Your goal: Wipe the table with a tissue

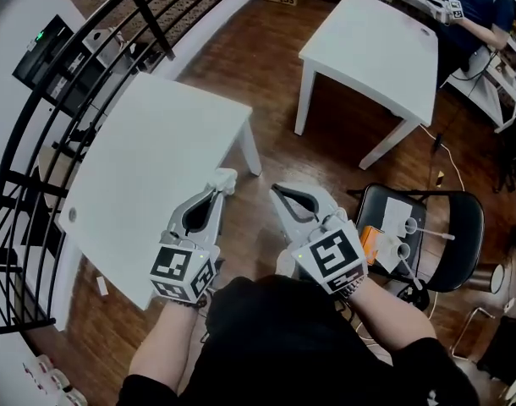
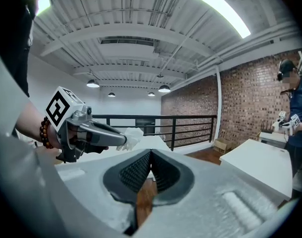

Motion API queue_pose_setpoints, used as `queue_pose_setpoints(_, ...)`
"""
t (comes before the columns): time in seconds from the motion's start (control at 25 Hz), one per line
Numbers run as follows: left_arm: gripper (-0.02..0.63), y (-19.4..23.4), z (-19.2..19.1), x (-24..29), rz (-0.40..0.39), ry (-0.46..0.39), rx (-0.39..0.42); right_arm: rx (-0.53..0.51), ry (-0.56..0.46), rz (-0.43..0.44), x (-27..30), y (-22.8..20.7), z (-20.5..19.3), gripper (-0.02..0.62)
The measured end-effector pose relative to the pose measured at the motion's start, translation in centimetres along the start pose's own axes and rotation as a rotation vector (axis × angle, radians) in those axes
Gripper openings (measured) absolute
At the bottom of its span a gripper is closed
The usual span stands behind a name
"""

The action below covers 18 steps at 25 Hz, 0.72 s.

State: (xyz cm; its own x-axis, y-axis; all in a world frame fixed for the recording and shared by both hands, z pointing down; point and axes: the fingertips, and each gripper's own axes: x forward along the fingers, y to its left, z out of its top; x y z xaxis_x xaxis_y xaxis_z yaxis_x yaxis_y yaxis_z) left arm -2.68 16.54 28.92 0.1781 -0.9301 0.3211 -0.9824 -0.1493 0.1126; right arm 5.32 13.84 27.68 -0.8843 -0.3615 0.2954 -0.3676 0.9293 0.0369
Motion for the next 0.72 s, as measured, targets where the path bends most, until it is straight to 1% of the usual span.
queue_pose_setpoints(0.4, 0.021, -0.4, -0.2, 2.7, 0.006, 0.019, 0.002, -0.032, 0.012, 0.013, 0.2, -1.9, -0.1, -0.009)
queue_pose_setpoints(0.72, 0.021, 1.6, 0.0, 5.0, 0.01, 0.037, 0.003, -0.052, 0.024, 0.015, 2.5, -3.3, 0.3, -0.009)
